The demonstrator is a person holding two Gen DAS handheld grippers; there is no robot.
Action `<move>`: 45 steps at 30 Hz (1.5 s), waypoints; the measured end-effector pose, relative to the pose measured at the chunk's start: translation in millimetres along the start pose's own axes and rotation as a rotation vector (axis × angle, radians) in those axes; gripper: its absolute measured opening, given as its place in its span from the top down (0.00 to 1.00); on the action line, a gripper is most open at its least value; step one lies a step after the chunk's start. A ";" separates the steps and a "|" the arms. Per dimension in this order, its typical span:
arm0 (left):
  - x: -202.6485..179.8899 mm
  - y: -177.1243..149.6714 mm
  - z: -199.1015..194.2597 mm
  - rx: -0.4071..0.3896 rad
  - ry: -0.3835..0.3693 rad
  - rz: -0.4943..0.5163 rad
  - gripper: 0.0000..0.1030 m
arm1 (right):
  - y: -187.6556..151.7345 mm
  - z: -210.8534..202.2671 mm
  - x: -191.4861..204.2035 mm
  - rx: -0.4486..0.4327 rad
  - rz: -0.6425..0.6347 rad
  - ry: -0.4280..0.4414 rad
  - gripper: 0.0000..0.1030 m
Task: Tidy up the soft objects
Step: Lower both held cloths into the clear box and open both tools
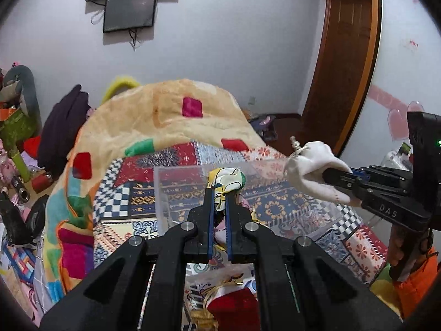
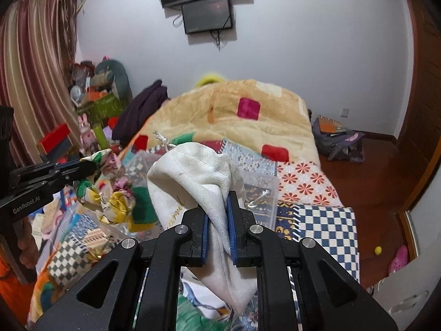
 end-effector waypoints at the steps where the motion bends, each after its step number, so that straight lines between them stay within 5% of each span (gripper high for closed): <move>1: 1.7 -2.5 7.3 0.015 0.001 -0.002 0.95 | -3.5 8.9 1.6 0.020 -0.006 0.002 0.89; 10: 21.6 -38.4 51.3 0.142 0.028 -0.007 0.94 | -27.3 46.9 3.4 0.140 -0.046 -0.029 0.89; 23: 16.0 -11.6 19.4 0.039 0.021 -0.001 0.94 | -27.4 81.3 36.6 0.241 -0.198 0.017 0.89; 28: 29.3 5.6 7.3 -0.008 0.049 -0.027 0.94 | -29.6 80.4 29.3 0.246 -0.173 0.020 0.89; 39: 29.9 -21.8 38.3 0.066 0.164 0.075 0.88 | -23.3 52.2 -1.5 0.177 -0.095 -0.102 0.89; 41: 28.4 -24.7 39.8 0.077 0.164 0.087 0.83 | -26.2 55.2 -2.5 0.193 -0.086 -0.092 0.86; 45: 27.2 -28.3 36.7 0.074 0.170 0.096 0.63 | -27.2 56.9 -3.6 0.202 -0.084 -0.098 0.47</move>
Point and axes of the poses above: each gripper's, at about its wrist camera, not at the fingertips, and z roughly the way its jaws point, x to its left, y to its top, the point moved 8 cm from there along z, roughly the way its jaws point, and after that the axes turned 10 degrees about -z, right-handed, at the moved point
